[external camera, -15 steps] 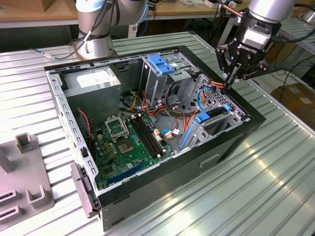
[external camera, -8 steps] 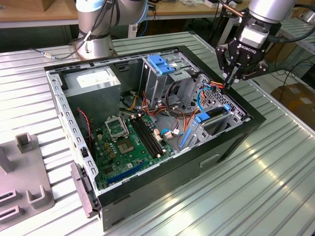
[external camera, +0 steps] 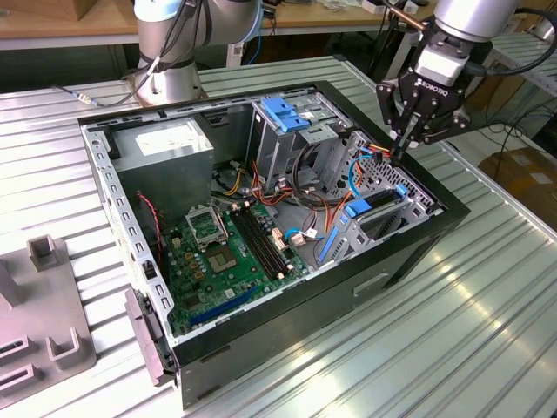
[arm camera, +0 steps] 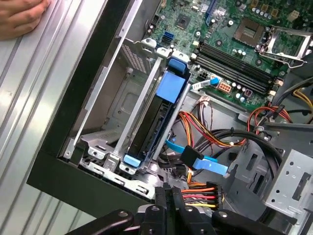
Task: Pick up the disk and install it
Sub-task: 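Insert the first disk wire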
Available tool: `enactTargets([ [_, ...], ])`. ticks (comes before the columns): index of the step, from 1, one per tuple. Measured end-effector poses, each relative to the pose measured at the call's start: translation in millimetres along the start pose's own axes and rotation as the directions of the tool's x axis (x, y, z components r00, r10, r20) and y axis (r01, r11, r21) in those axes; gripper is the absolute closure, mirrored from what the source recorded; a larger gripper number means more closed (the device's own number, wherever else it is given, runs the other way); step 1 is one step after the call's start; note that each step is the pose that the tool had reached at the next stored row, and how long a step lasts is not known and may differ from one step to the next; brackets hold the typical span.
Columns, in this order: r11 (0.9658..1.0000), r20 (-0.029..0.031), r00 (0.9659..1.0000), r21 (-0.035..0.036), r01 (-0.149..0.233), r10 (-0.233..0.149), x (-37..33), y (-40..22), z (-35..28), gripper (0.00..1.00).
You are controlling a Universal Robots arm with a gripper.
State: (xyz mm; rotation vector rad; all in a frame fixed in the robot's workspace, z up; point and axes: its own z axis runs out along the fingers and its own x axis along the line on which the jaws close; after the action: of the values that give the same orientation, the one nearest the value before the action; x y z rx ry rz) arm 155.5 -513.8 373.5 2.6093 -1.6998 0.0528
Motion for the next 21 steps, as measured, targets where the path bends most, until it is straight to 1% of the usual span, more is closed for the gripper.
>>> enactTargets([
  [2, 0.9994, 0.0001, 0.9994, -0.0016, -0.036, 0.036, -0.1, 0.0, 0.2, 0.84],
  [3, 0.9982, 0.0, 0.9982, -0.0026, -0.059, 0.059, -0.1, 0.0, 0.2, 0.84],
  [5, 0.9935, 0.0002, 0.9936, -0.0049, -0.113, 0.113, -0.1, 0.0, 0.6, 0.84],
  [6, 0.9914, 0.0002, 0.9914, -0.0056, -0.131, 0.131, -0.1, 0.0, 0.7, 0.84],
  [15, 0.9912, 0.0005, 0.9912, -0.0057, -0.132, 0.132, 0.2, 0.1, 0.9, 0.84],
  [18, 0.9912, 0.0002, 0.9912, -0.0058, -0.132, 0.132, 2.5, 1.1, 0.8, 0.84],
  [21, 0.985, 0.0001, 0.985, -0.0075, -0.173, 0.173, 2.7, 1.4, 1.1, 0.84],
])
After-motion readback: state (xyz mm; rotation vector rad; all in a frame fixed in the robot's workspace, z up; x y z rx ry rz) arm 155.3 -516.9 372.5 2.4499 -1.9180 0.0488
